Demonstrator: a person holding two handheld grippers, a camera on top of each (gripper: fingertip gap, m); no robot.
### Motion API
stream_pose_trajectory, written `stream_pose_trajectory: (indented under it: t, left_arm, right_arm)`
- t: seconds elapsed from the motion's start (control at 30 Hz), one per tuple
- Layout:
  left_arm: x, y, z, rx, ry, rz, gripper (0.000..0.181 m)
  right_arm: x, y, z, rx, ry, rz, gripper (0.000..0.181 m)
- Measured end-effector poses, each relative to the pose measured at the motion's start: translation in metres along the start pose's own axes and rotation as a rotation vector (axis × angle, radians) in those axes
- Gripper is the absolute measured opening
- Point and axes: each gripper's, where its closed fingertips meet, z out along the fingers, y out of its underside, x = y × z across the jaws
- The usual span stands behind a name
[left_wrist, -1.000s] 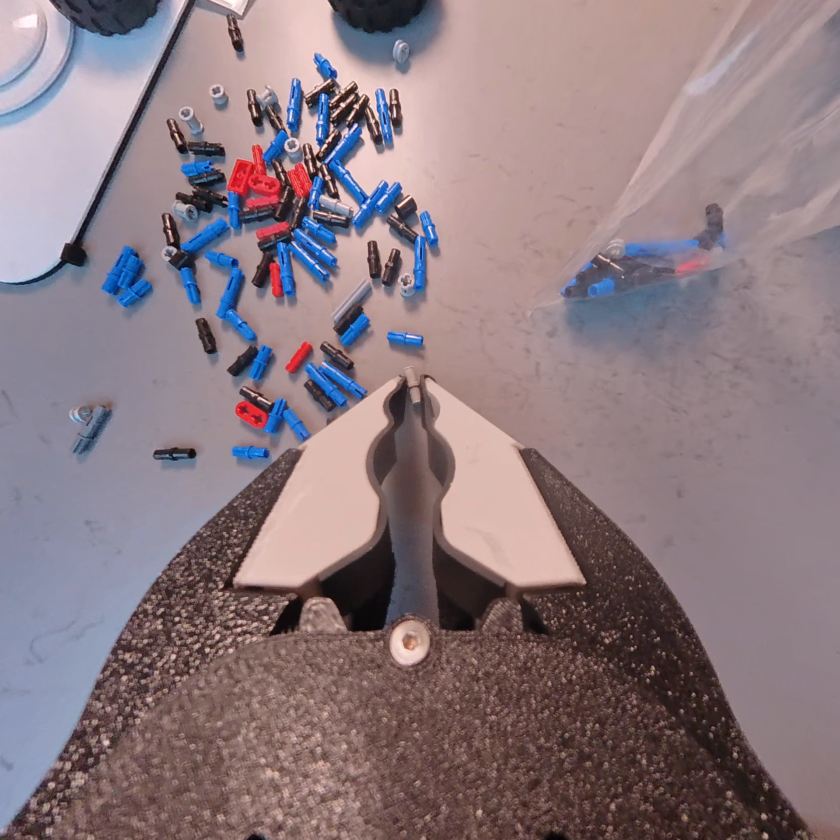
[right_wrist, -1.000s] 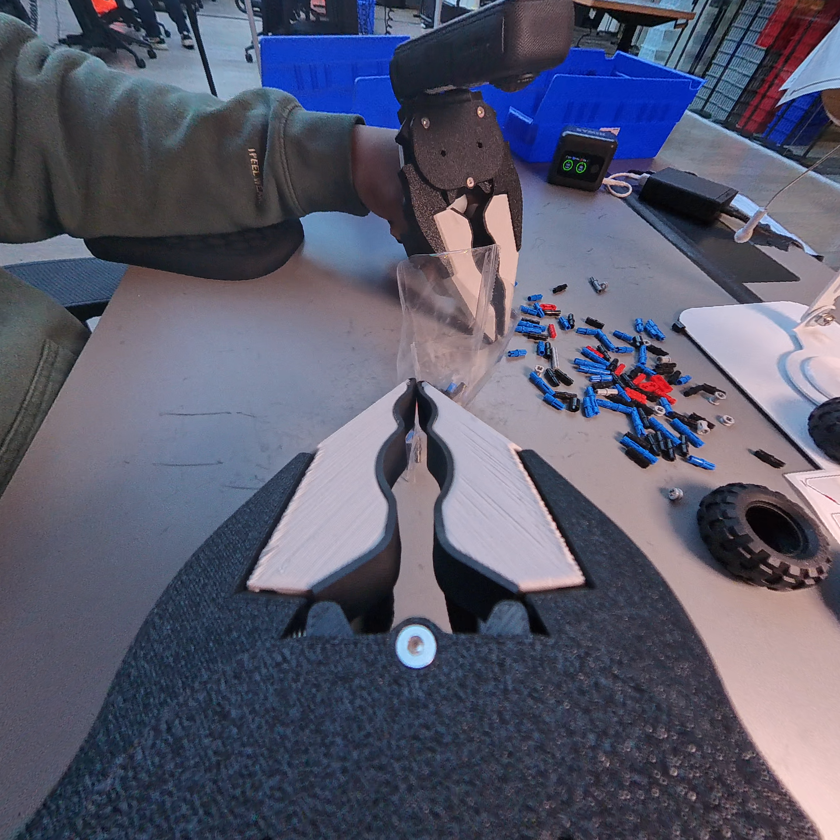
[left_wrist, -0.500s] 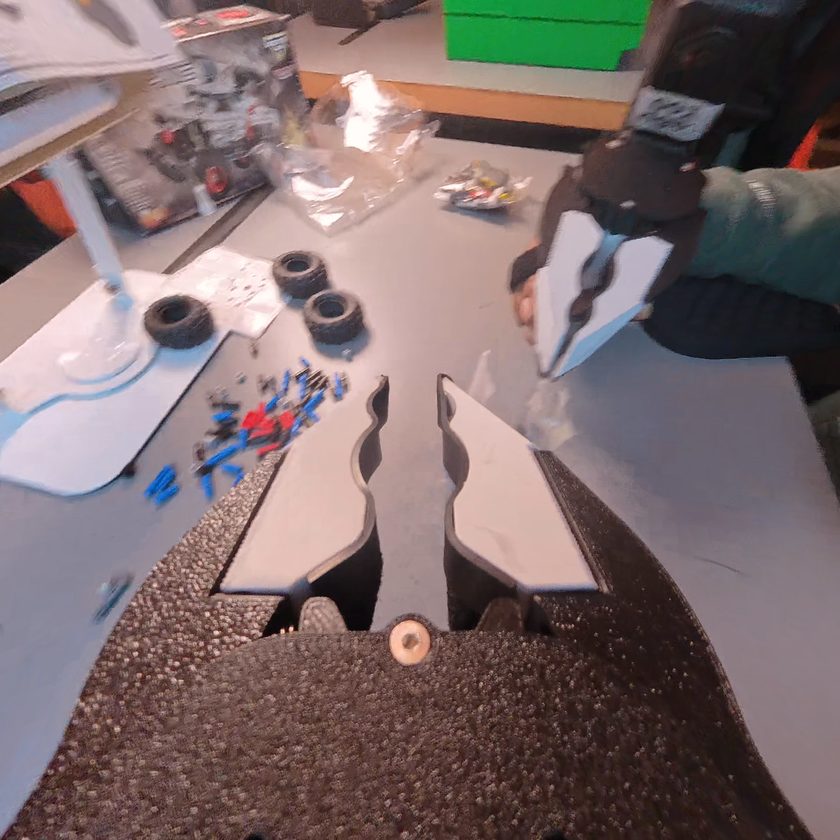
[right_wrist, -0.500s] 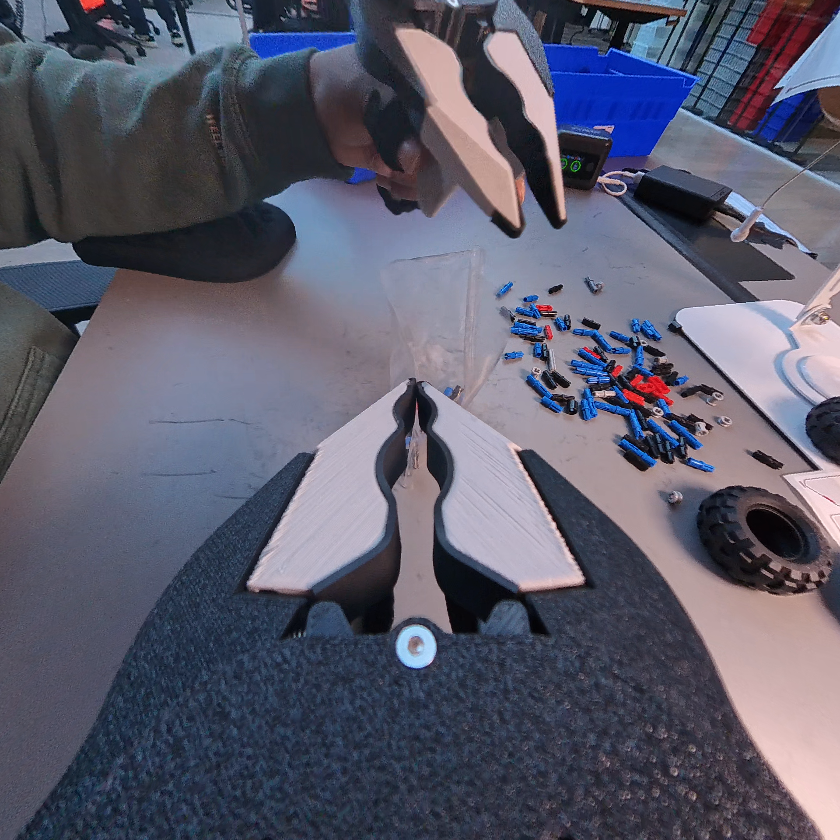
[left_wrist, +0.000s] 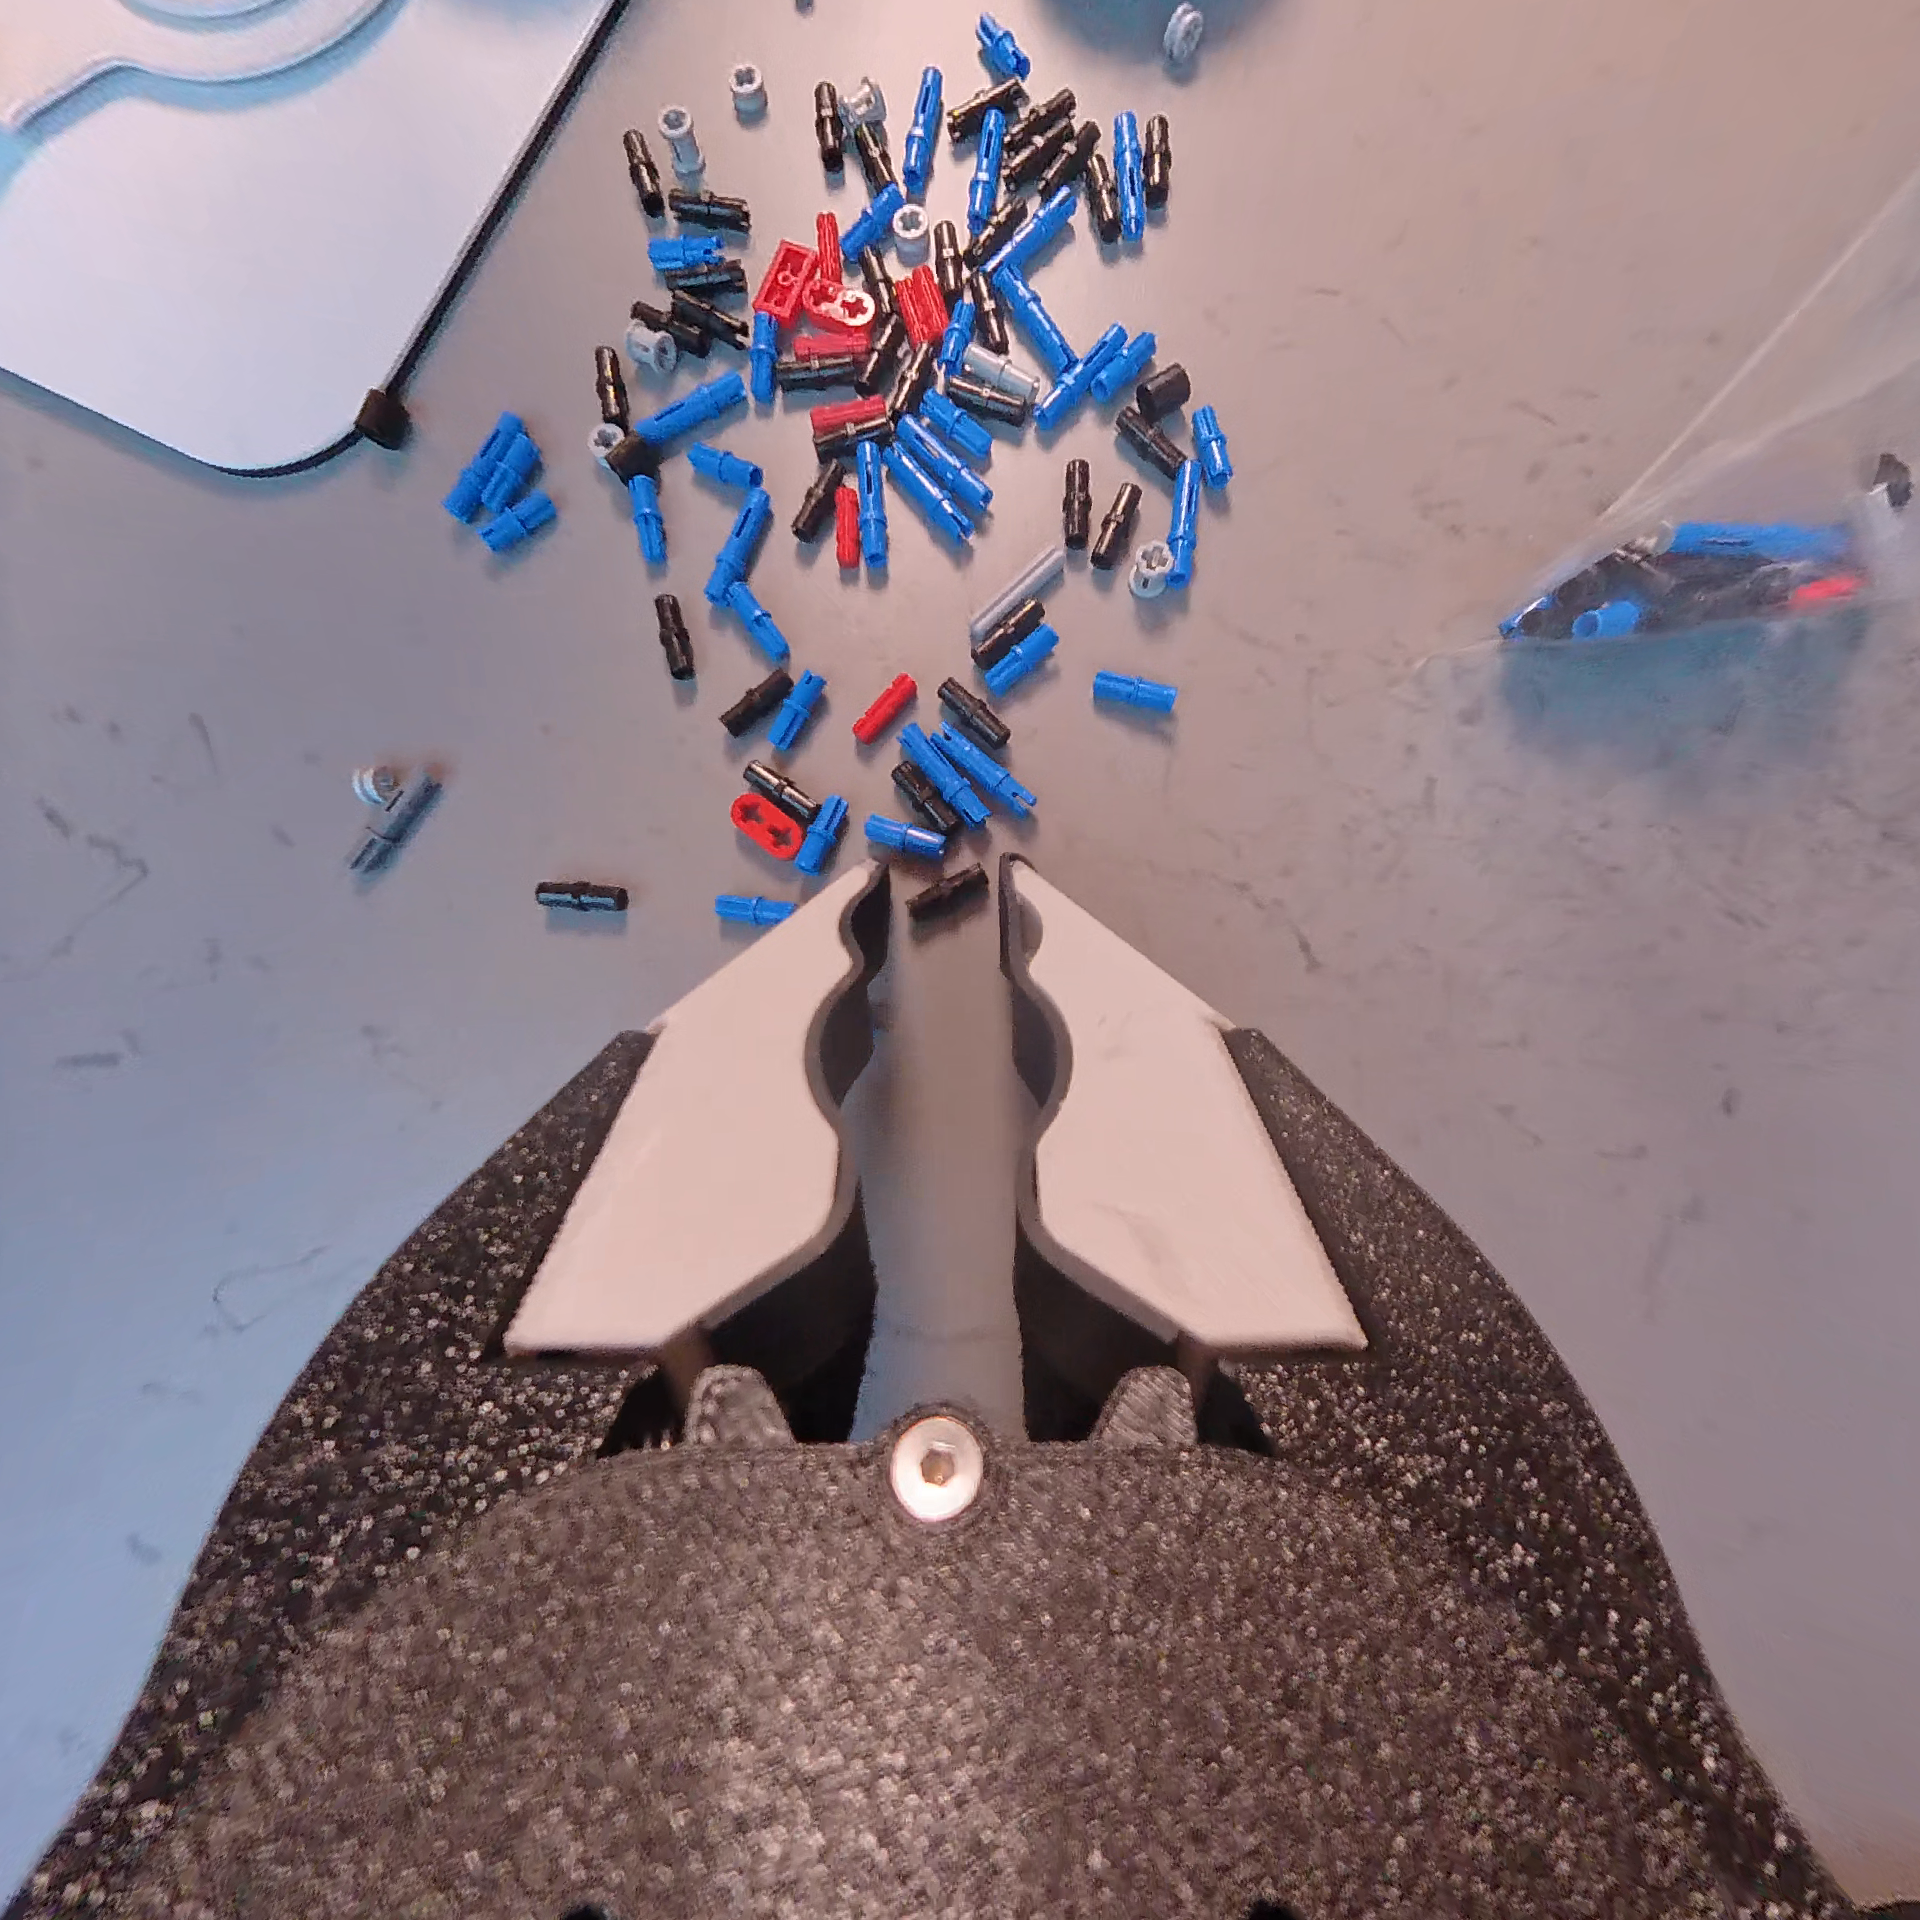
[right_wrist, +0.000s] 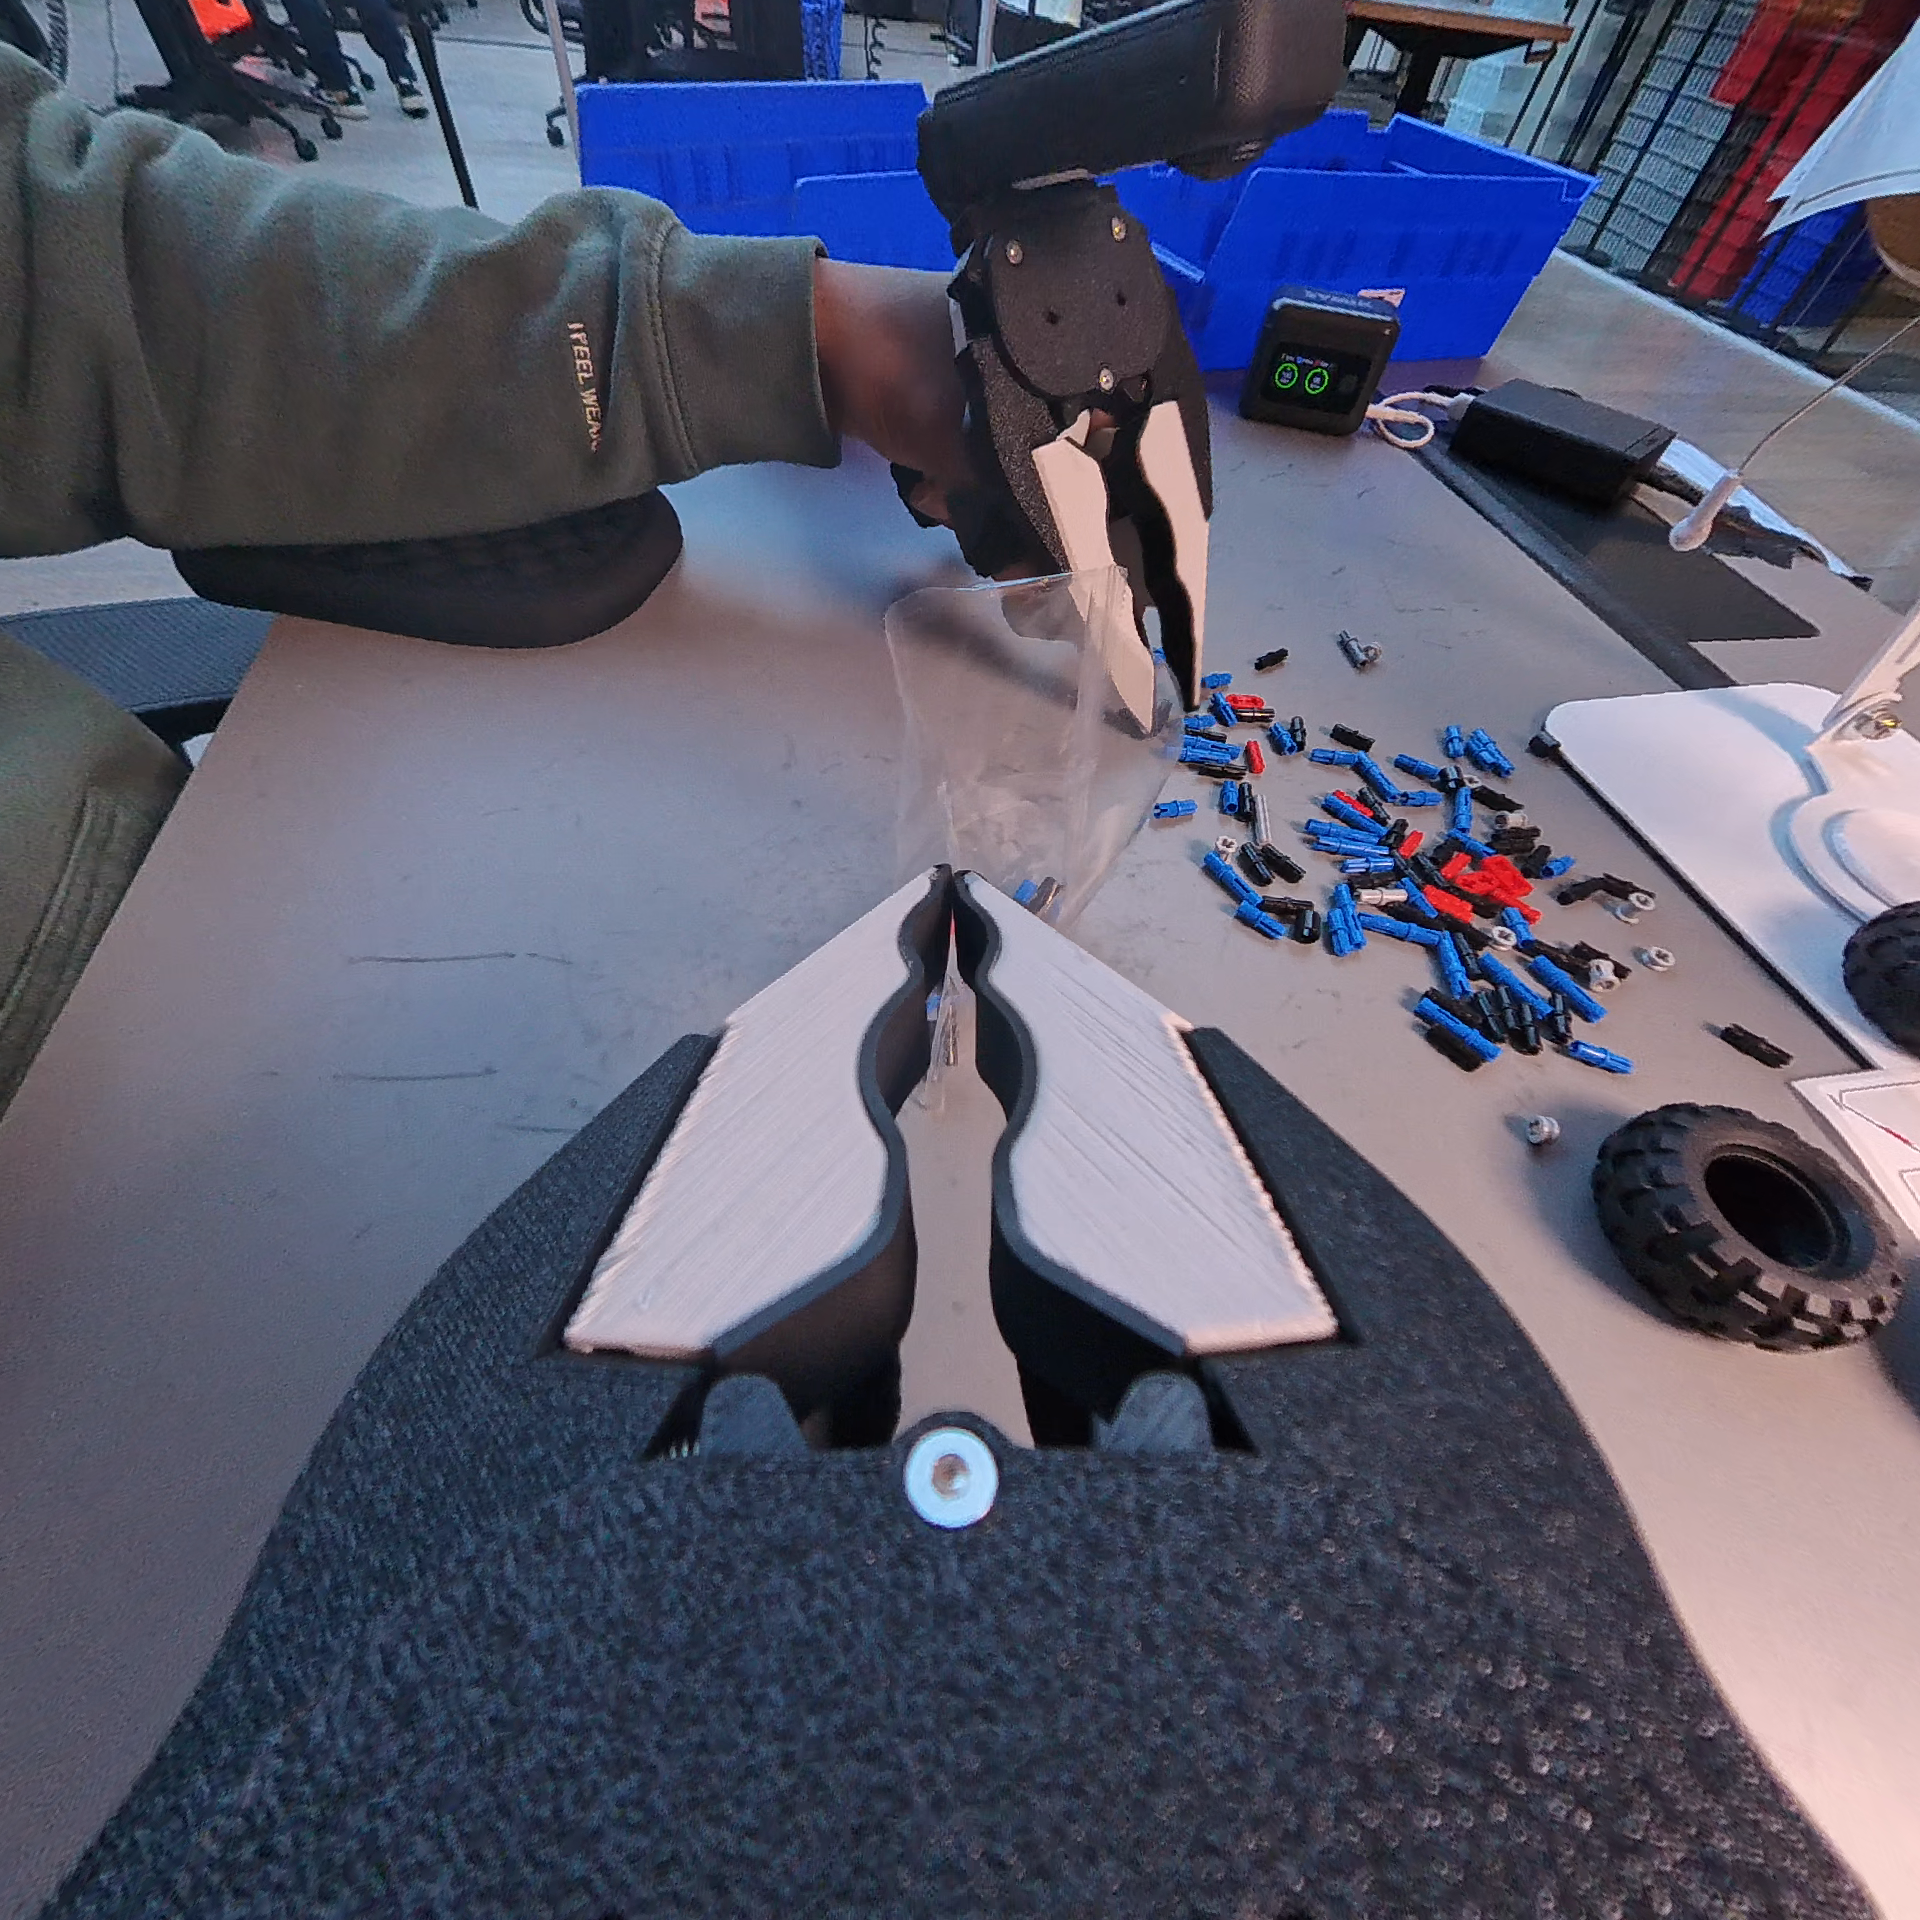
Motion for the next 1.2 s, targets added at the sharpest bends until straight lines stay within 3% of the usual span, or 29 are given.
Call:
stream_pose_trajectory:
  t: [0.07,0.3,0.37,0.47,0.53,0.6,0.73,0.8,0.9,0.97,1.03,1.1,1.2]
  left_arm:
    - [0.004,0.000,0.000,0.002,0.029,-0.004,0.010]
    - [0.008,-0.003,-0.005,0.015,0.049,0.004,0.004]
    - [0.024,-0.028,-0.019,0.127,0.111,0.001,0.004]
    - [0.072,-0.088,-0.056,0.355,0.241,0.069,0.003]
    - [0.102,-0.113,-0.068,0.417,0.298,0.130,0.003]
    - [0.119,-0.120,-0.064,0.410,0.325,0.157,0.004]
    - [0.121,-0.119,-0.063,0.441,0.378,0.113,0.024]
    - [0.110,-0.115,-0.069,0.467,0.375,0.085,0.024]
    - [0.058,-0.091,-0.062,0.409,0.197,0.024,0.024]
    - [0.009,-0.052,-0.051,0.268,0.024,-0.039,0.025]
    - [-0.021,-0.011,-0.045,0.135,-0.060,-0.069,0.029]
    - [-0.029,0.014,-0.039,0.084,-0.040,-0.095,0.031]
    - [-0.026,0.024,-0.030,0.069,0.006,-0.113,0.035]
  right_arm:
    - [0.000,0.000,0.000,-0.001,-0.002,0.000,0.000]
    - [-0.001,0.000,-0.001,-0.002,0.002,-0.004,0.000]
    - [-0.001,0.000,0.000,-0.003,0.002,-0.006,0.000]
    - [-0.001,0.000,0.002,-0.003,-0.003,-0.001,0.000]
    - [-0.002,0.000,0.004,-0.005,-0.006,0.000,0.000]
    - [-0.003,0.000,0.004,-0.006,-0.005,-0.002,0.000]
    - [-0.003,0.000,0.003,-0.004,0.000,-0.002,0.000]
    - [-0.002,0.000,0.003,-0.004,0.000,0.001,0.000]
    - [-0.002,0.000,0.003,-0.004,-0.002,0.000,0.000]
    - [-0.002,0.000,0.002,-0.003,-0.001,-0.003,0.000]
    - [-0.002,0.000,0.002,-0.003,0.000,-0.002,0.000]
    - [-0.002,0.000,0.002,-0.002,-0.003,0.001,0.000]
    - [-0.003,0.000,0.002,-0.004,-0.005,-0.001,0.000]
